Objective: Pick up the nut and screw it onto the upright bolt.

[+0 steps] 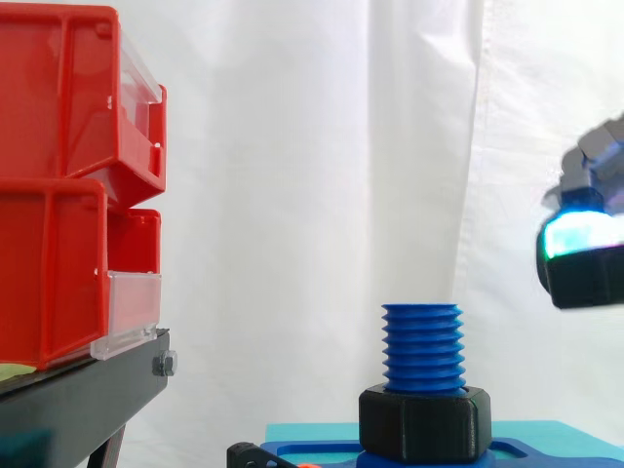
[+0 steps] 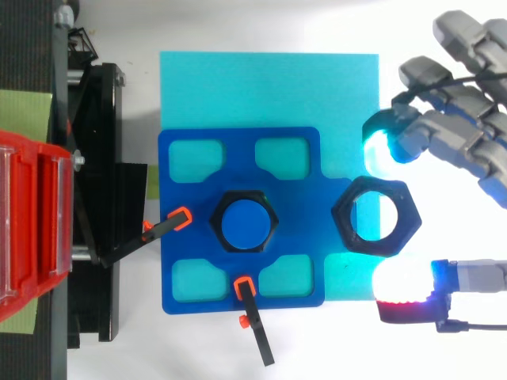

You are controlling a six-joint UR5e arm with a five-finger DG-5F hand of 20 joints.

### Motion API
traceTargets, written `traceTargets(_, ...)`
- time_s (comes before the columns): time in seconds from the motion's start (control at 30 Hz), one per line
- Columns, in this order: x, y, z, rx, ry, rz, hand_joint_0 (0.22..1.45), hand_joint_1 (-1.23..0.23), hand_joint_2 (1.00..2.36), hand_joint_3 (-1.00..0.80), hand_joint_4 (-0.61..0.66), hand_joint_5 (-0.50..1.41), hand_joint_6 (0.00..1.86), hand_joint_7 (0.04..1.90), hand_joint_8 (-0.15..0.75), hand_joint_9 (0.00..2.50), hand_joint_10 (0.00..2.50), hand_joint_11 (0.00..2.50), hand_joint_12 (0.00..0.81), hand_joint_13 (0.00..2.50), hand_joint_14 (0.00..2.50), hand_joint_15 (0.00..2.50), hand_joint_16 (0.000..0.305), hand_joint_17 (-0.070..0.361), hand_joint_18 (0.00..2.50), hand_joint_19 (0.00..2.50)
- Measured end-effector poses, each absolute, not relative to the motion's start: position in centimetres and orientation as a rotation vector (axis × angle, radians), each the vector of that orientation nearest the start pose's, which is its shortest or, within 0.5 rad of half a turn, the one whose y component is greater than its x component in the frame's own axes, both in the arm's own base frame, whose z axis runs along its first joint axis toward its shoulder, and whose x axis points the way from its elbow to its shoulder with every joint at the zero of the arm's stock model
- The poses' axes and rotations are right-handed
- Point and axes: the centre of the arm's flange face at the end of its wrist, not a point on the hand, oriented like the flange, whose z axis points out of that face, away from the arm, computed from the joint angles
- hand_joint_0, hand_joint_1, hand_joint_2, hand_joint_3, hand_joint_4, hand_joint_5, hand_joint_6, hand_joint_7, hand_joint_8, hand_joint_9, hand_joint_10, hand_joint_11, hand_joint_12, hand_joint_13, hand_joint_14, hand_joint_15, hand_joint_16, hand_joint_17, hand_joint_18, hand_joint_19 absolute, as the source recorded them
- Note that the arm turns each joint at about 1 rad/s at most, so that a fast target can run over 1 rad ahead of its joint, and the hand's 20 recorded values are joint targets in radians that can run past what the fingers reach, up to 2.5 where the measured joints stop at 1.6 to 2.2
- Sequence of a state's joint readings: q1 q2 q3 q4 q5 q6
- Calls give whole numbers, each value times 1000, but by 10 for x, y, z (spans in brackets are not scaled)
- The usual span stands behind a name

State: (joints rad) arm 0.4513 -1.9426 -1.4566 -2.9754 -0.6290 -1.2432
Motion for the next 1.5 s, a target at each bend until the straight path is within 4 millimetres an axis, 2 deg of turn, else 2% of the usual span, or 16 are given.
traceTargets(0.13,631,45,371,556,1503,-154,534,-635,1000,-500,350,-169,502,1199,309,349,0,0,375,278,0,0,44,100,100,0)
traceTargets(0.27,647,33,376,476,1485,-134,534,-634,1000,-500,347,-168,502,1201,311,355,0,0,374,280,0,0,44,100,104,0)
traceTargets(0.5,676,33,362,353,1431,-36,533,-632,1000,-500,350,-168,502,1201,311,359,0,0,375,286,0,0,44,100,110,0)
traceTargets(0.8,695,33,334,300,1426,14,533,-630,1000,-500,352,-167,502,1197,312,367,0,0,374,297,0,0,44,99,125,0)
traceTargets(0.97,699,31,325,295,1425,19,535,-626,1000,-500,351,-167,502,1202,312,369,0,0,374,301,0,0,44,99,130,0)
traceTargets(1.5,702,24,320,289,1429,20,534,-620,1000,-500,345,-167,502,1197,313,375,0,0,372,321,0,0,44,99,154,0)
